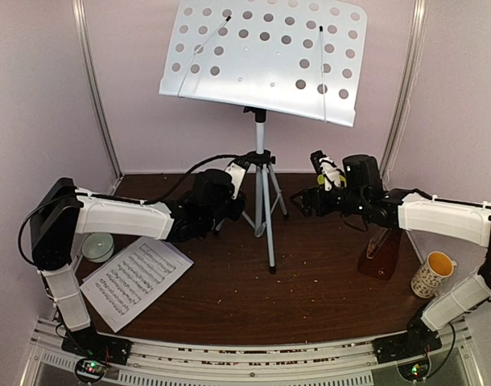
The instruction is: Set up the instrument practice props
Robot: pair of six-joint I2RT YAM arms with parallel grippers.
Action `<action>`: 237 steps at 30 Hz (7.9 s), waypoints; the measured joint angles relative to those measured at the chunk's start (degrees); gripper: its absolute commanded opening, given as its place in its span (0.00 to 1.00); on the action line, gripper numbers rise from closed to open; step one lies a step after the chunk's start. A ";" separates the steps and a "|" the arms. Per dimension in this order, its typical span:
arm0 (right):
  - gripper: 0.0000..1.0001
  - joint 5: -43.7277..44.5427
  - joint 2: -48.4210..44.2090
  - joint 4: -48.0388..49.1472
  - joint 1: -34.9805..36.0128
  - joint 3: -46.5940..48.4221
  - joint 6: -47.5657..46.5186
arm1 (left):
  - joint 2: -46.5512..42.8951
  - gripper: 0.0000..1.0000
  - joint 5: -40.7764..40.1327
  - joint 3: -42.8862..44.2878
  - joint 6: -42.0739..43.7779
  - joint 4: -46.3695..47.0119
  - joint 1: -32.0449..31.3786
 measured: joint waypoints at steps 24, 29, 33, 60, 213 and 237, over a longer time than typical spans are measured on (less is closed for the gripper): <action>0.74 -5.53 6.82 8.83 8.28 -0.90 4.66 | 1.77 0.00 -6.51 3.89 -7.26 -4.92 -2.75; 0.59 -3.48 9.31 10.12 9.01 0.11 5.97 | 1.77 0.00 -6.49 3.69 -7.23 -4.50 -2.75; 0.33 -1.79 10.03 10.12 9.01 0.24 6.05 | 1.77 0.00 -6.40 3.17 -7.13 -3.41 -2.73; 0.31 -3.45 1.97 4.74 6.23 -4.90 -1.90 | -1.05 0.35 20.96 -3.98 4.74 7.34 2.43; 0.15 12.83 41.11 -14.82 30.62 37.70 0.98 | -63.54 0.97 34.23 -58.01 -60.08 -33.18 33.42; 0.20 11.04 49.24 -18.88 30.16 47.65 -0.55 | -25.66 0.90 51.84 -36.74 -42.05 -14.43 44.37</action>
